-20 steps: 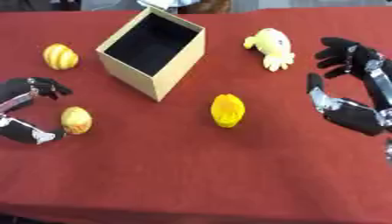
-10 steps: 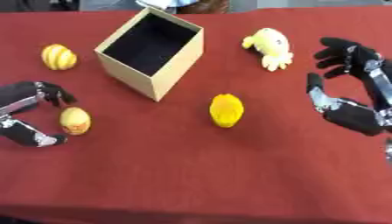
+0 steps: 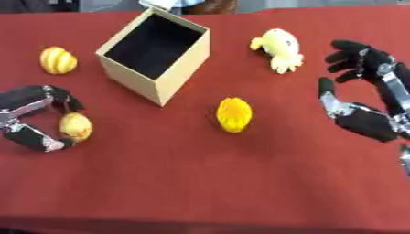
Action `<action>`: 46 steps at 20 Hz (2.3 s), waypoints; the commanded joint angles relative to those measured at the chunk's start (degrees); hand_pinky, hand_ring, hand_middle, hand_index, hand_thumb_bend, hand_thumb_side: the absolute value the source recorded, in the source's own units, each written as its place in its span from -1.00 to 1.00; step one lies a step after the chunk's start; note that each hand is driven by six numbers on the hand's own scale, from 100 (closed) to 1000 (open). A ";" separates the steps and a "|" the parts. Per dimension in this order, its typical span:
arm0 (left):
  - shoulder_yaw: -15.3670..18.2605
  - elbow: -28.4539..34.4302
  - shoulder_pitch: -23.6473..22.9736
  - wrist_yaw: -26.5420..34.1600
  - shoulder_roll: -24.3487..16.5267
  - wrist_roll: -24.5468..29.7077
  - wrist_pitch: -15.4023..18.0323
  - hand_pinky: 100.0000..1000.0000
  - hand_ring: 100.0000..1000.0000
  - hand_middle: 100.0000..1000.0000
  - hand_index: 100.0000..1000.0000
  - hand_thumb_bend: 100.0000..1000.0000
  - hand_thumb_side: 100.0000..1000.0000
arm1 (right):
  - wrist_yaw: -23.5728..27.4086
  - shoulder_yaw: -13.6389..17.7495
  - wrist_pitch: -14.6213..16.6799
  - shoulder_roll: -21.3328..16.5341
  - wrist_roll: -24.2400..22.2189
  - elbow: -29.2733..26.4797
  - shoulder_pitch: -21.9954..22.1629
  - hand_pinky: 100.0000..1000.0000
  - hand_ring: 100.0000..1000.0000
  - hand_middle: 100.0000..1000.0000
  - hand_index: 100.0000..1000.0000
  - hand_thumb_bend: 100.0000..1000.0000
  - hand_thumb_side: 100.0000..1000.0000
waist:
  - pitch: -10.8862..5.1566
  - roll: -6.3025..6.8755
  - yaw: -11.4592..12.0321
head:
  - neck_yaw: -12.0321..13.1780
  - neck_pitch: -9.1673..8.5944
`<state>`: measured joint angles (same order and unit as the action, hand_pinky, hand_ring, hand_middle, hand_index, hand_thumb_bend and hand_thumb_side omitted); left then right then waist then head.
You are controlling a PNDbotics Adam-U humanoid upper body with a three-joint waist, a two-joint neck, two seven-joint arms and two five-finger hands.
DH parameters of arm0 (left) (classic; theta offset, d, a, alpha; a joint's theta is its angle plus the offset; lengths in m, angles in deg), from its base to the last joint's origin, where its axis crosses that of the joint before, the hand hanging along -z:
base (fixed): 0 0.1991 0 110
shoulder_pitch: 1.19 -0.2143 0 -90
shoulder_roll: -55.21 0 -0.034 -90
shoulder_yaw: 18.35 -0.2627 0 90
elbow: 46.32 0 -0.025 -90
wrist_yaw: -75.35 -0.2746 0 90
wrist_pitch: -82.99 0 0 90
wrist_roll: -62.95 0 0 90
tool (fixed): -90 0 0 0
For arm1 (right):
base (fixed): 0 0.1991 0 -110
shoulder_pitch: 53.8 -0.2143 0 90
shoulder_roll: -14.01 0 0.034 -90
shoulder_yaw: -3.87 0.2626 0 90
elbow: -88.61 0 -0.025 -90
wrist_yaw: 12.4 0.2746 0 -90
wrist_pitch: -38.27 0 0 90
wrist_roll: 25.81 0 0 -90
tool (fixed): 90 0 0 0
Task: Pick up objects on the table and place them in the box.
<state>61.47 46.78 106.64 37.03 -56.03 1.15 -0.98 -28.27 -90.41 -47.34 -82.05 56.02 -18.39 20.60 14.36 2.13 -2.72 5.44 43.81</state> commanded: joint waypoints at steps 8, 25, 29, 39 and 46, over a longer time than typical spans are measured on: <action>0.12 -1.12 1.28 -6.16 -1.97 1.29 0.61 0.00 -0.18 -0.14 0.22 -0.44 -1.00 | -0.15 0.37 0.09 -1.48 -0.08 -0.50 -0.32 0.22 0.38 0.36 0.76 -0.98 -0.50 | -1.72 0.59 -0.04 | -0.16 0.31; 3.52 11.31 5.36 -4.55 -7.70 -1.15 -0.19 -0.30 -0.56 -0.56 -0.18 -0.54 -1.00 | -0.20 0.31 0.14 -1.78 -0.15 -0.50 0.05 0.22 0.38 0.36 0.76 -0.99 -0.49 | -2.10 0.89 -0.12 | -0.60 0.31; 2.10 11.25 12.10 -3.16 -8.05 0.13 -0.52 -0.28 -0.55 -0.54 -0.17 -0.52 -1.00 | -0.03 -0.10 0.29 -1.67 -0.62 -0.40 -0.03 0.22 0.38 0.36 0.76 -1.00 -0.49 | -2.33 0.94 -0.78 | -0.06 0.31; -1.69 -1.73 28.04 -10.16 4.19 1.26 -4.54 -0.20 -0.49 -0.48 -0.08 -0.44 -1.00 | 0.41 -0.87 0.51 -1.25 -1.49 -0.30 -0.45 0.22 0.38 0.36 0.76 -1.00 -0.48 | -2.33 0.61 -2.45 | 0.52 0.31; -3.14 -12.52 36.41 -16.80 13.20 -1.17 -9.96 0.05 -0.21 -0.21 0.18 -0.24 -1.00 | 0.45 -0.83 0.51 -1.05 -1.51 -0.32 -0.61 0.22 0.38 0.36 0.76 -1.00 -0.48 | -2.06 0.43 -2.47 | 0.06 0.31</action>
<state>58.16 35.32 141.68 21.45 -42.96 0.65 -10.12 -27.94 -91.49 -46.97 -82.39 54.63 -18.08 20.58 13.80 2.35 -5.16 5.67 43.82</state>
